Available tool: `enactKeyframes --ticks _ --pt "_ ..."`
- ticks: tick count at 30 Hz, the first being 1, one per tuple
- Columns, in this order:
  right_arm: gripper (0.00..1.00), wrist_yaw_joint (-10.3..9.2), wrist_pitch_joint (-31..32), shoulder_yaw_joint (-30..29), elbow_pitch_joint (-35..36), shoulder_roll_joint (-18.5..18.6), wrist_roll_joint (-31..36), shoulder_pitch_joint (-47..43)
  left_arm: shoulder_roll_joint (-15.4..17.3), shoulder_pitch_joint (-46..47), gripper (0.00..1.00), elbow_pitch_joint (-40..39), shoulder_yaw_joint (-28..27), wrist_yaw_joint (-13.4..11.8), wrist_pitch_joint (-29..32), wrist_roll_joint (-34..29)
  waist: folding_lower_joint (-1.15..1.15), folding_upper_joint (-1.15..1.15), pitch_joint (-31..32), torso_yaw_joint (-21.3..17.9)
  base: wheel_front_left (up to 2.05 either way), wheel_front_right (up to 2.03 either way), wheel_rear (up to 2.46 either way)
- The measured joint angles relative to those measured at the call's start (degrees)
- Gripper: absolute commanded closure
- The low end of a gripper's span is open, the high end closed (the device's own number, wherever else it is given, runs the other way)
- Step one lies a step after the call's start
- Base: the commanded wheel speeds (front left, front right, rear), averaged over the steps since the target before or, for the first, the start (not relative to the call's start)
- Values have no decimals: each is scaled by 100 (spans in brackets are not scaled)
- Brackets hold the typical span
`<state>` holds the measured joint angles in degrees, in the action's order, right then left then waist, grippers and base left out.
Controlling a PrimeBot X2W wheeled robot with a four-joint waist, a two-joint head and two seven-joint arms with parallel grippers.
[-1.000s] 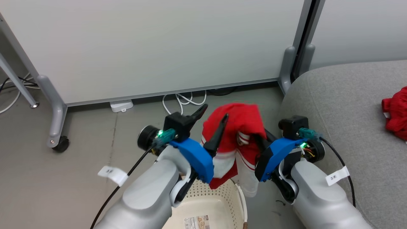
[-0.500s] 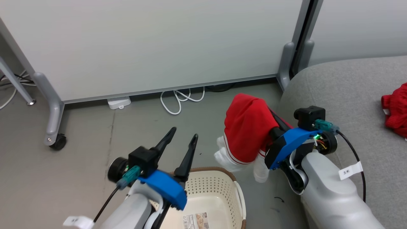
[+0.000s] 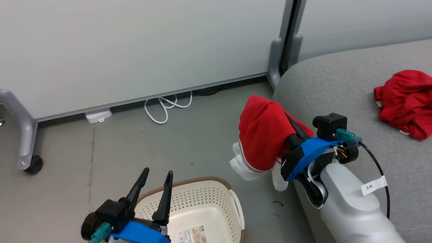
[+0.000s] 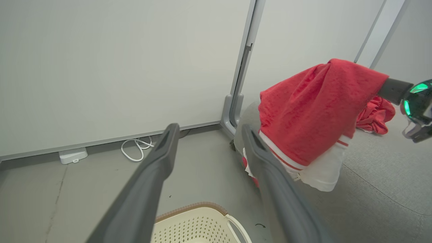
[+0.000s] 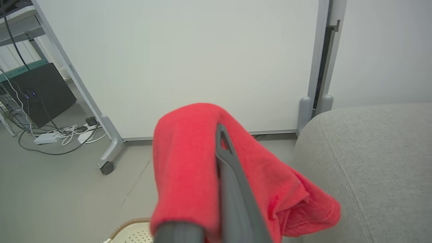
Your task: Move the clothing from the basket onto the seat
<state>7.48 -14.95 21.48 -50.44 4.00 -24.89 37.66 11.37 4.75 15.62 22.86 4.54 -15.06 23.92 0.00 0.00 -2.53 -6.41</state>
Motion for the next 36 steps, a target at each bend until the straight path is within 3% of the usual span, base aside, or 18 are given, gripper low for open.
enactKeyframes --ticks 16,36 --pt "100 0 158 -112 391 1 141 -215 -404 -322 0 -81 -865 235 -1 -604 0 0 -61 -733 0 0 0" --pt "100 0 234 -412 779 -37 225 -472 -415 -109 0 -52 -727 268 -1 -744 0 0 -367 -2152 0 0 0"
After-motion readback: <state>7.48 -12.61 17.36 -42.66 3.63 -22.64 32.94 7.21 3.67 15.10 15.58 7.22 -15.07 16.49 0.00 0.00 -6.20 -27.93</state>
